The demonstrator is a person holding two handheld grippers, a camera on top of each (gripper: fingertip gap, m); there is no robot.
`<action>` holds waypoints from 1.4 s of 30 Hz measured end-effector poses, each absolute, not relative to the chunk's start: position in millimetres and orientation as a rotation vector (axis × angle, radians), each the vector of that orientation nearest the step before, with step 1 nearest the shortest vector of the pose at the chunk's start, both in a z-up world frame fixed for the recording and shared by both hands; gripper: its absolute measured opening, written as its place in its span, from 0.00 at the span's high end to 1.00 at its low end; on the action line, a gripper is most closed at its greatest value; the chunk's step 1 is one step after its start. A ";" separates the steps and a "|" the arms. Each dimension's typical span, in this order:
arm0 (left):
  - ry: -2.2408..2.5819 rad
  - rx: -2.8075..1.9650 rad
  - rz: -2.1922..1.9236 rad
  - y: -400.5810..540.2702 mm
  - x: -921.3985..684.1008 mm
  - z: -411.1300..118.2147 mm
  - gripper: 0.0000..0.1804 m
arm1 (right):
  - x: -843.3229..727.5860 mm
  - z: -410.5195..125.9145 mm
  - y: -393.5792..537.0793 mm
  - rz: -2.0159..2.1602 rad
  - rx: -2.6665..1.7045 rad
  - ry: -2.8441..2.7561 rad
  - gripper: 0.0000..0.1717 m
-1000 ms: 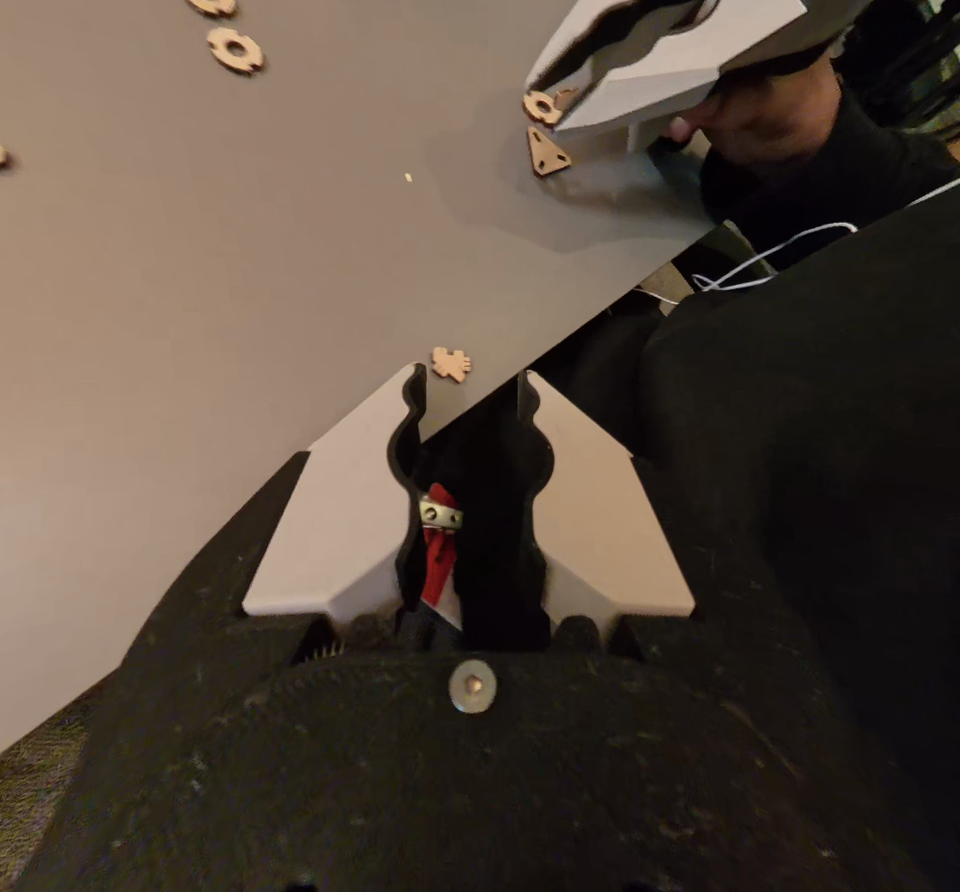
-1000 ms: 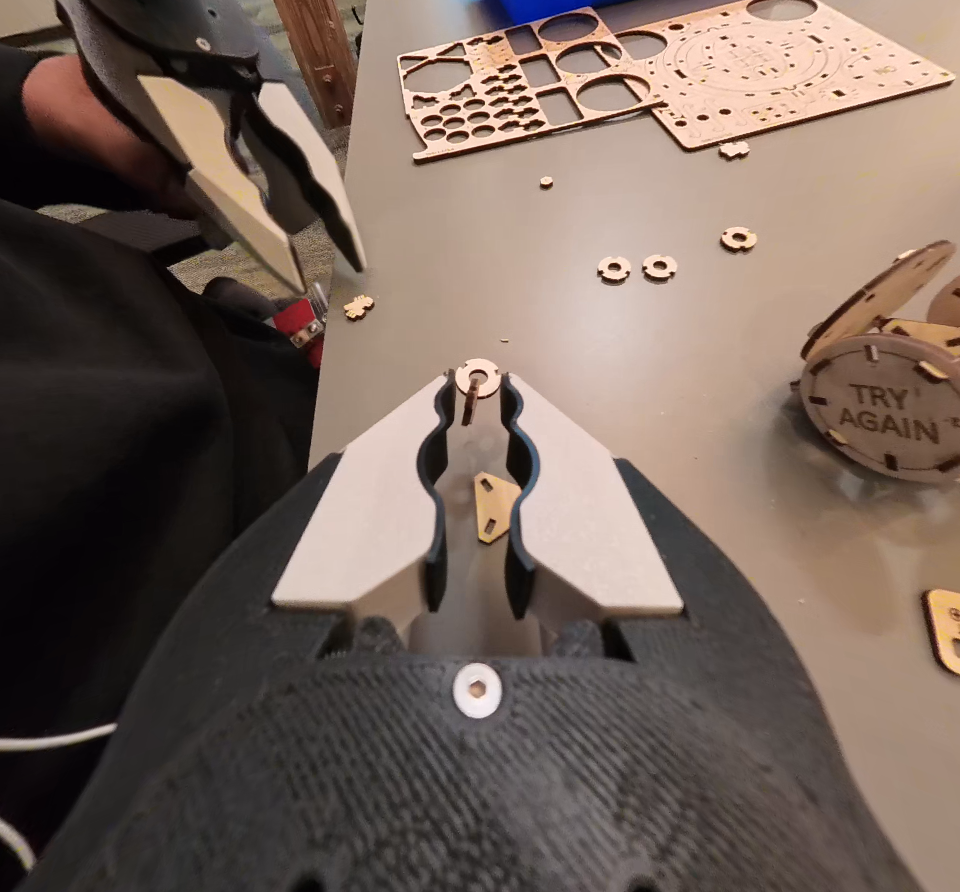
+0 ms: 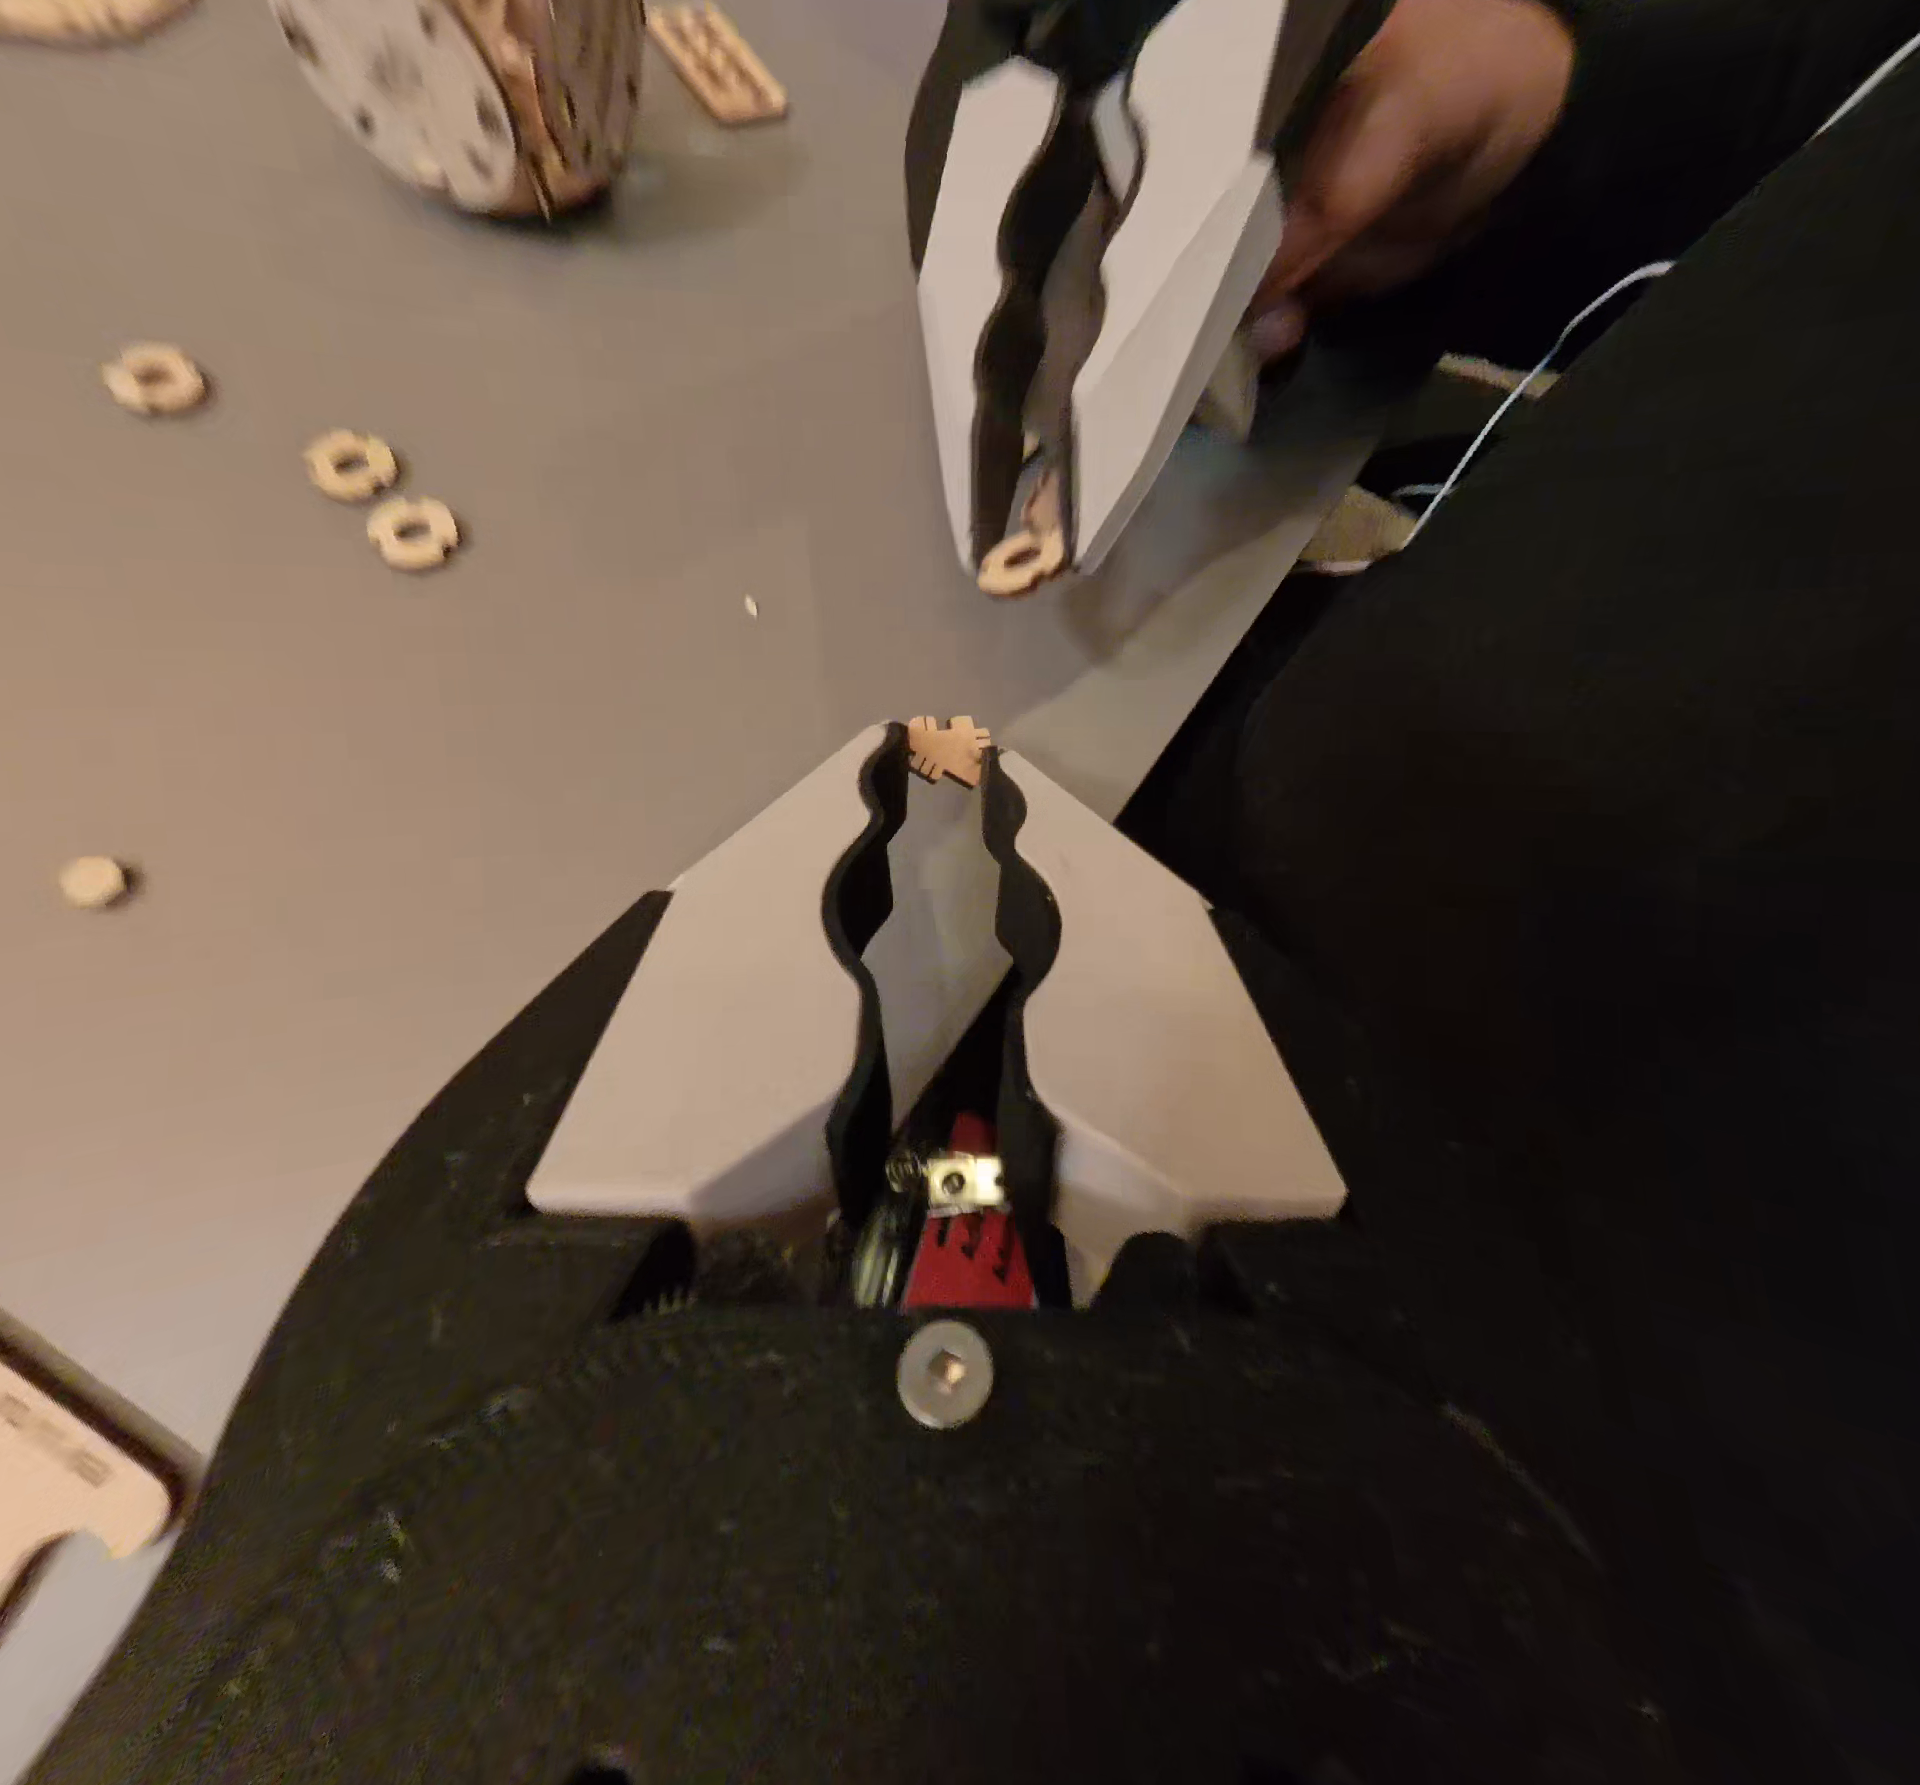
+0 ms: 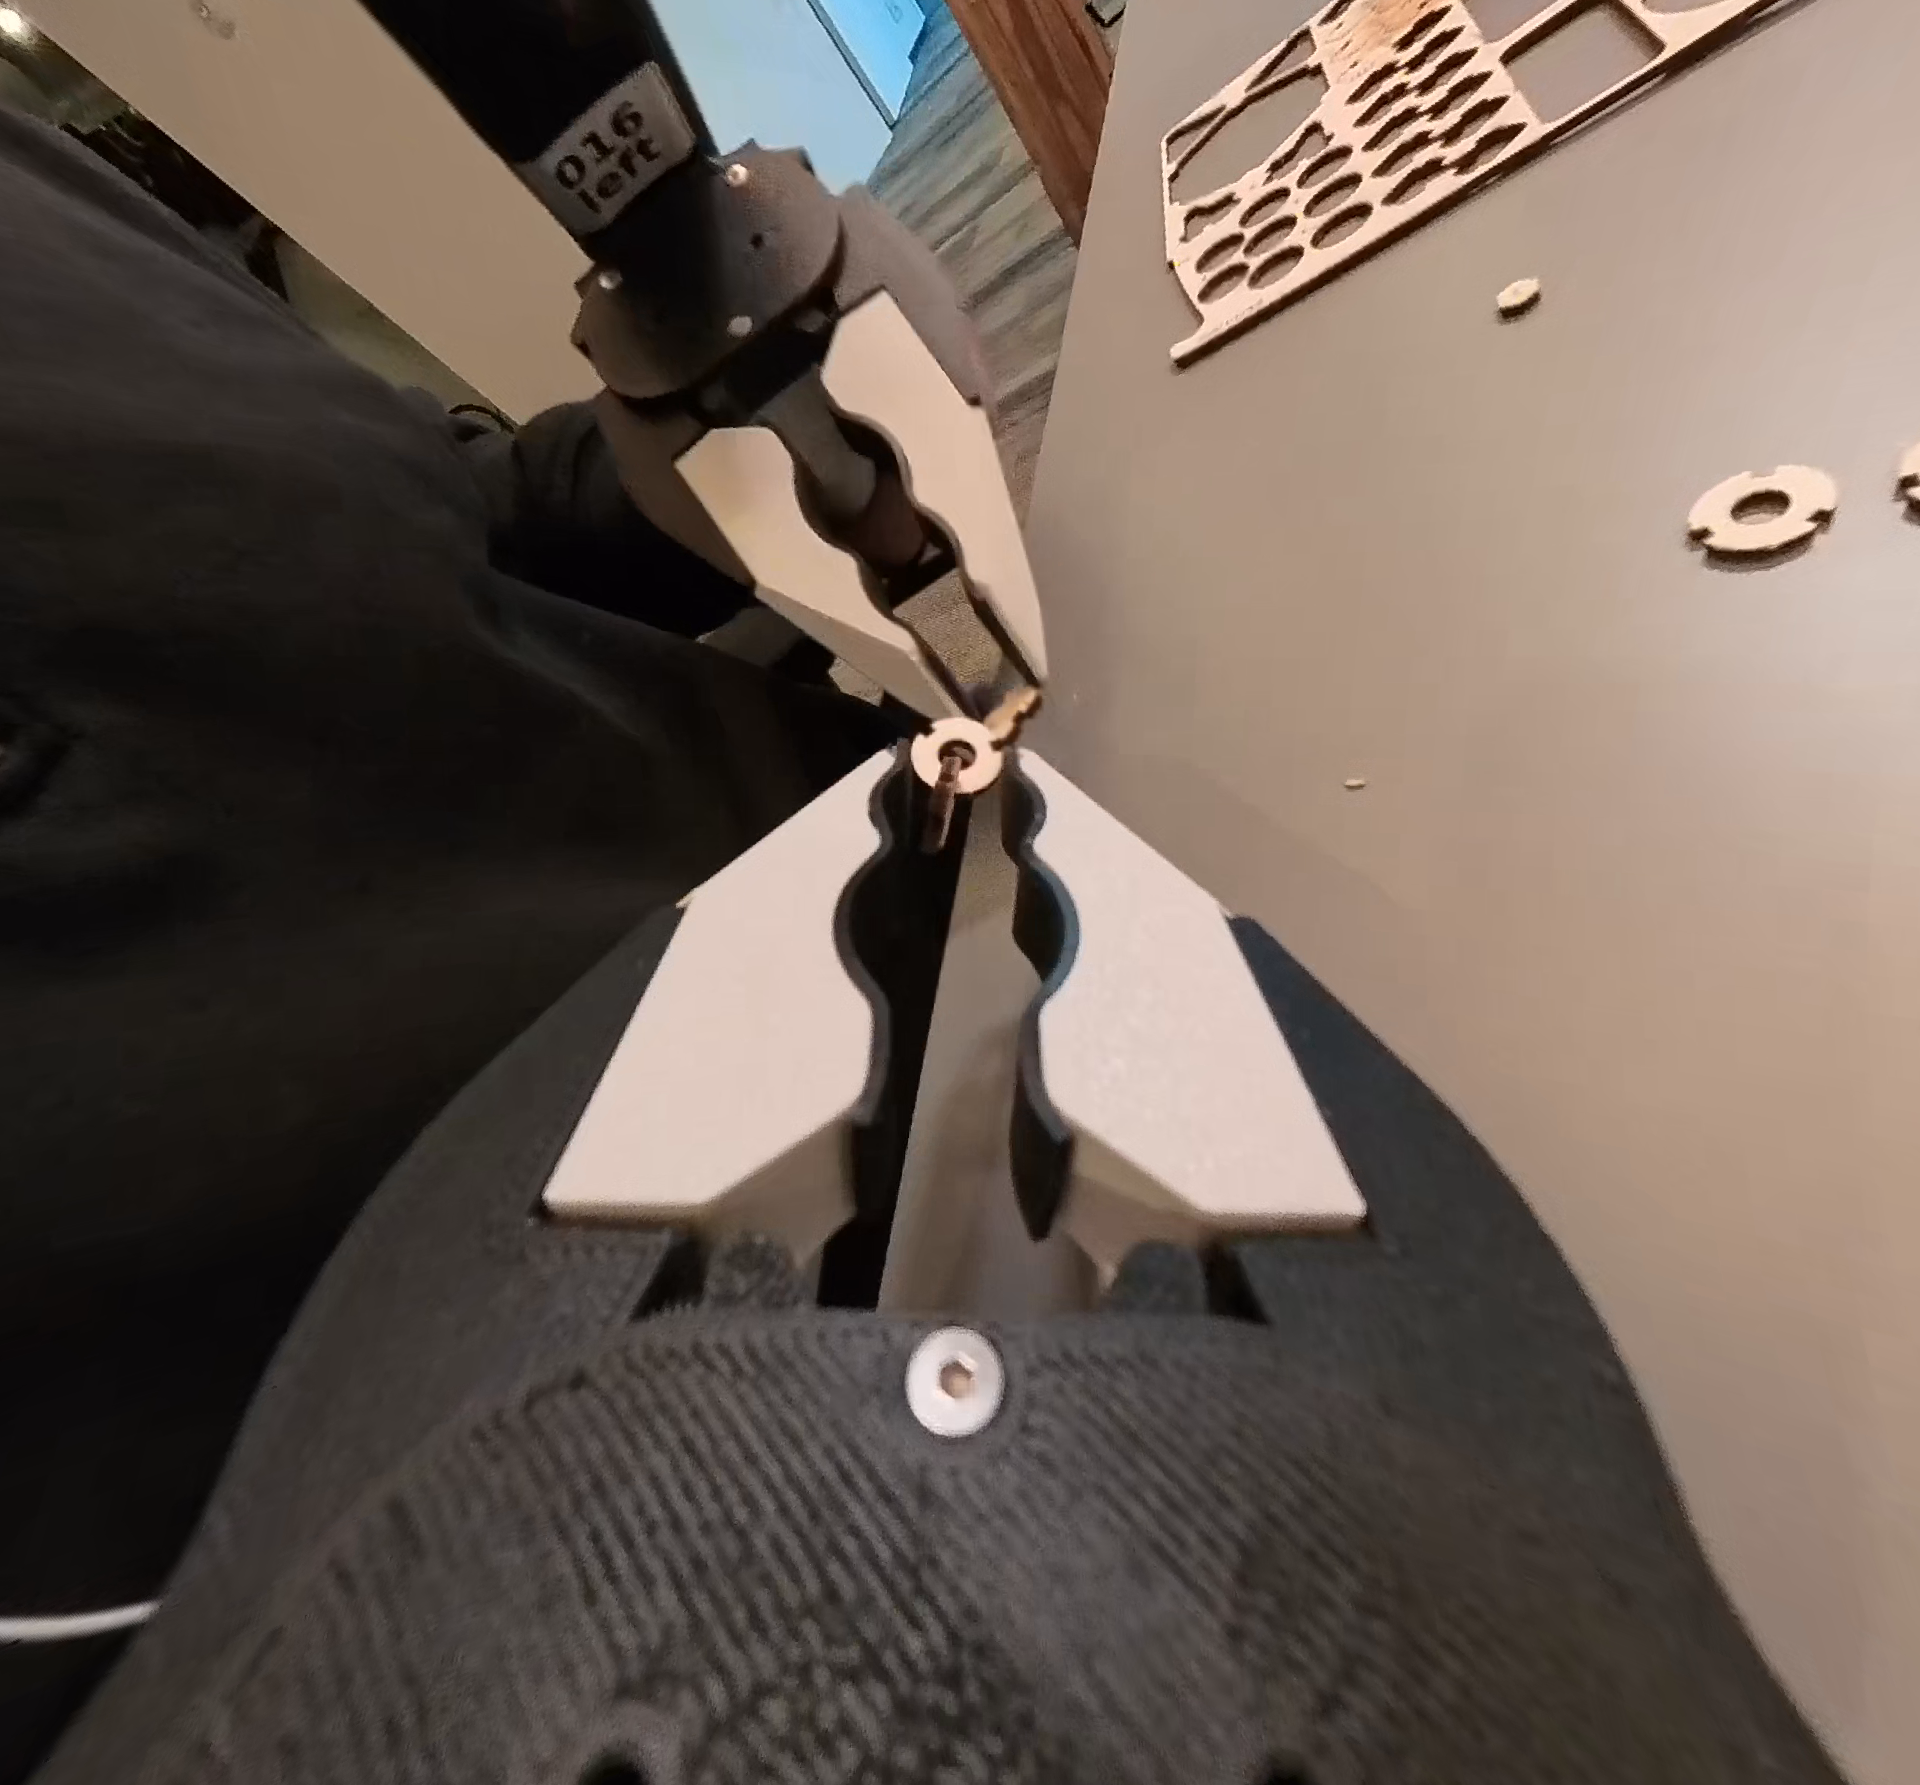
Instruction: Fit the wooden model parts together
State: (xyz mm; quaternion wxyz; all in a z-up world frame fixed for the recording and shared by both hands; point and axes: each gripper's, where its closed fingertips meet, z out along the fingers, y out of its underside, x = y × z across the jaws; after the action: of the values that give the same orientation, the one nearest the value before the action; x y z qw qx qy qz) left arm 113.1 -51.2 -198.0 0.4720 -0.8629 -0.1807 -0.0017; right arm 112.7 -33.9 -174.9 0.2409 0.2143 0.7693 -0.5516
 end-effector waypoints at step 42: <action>-0.339 -1.874 0.085 -19.4 88.4 -156.9 0.90 | 85.2 -159.6 -25.9 -1.620 0.763 2.098 1.00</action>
State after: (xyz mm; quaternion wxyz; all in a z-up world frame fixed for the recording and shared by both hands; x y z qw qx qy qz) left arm 88.4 -19.4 -156.9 0.5792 -0.8013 -0.1451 0.0362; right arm 85.2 -25.9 -159.6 0.1903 0.2716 0.7467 -0.5766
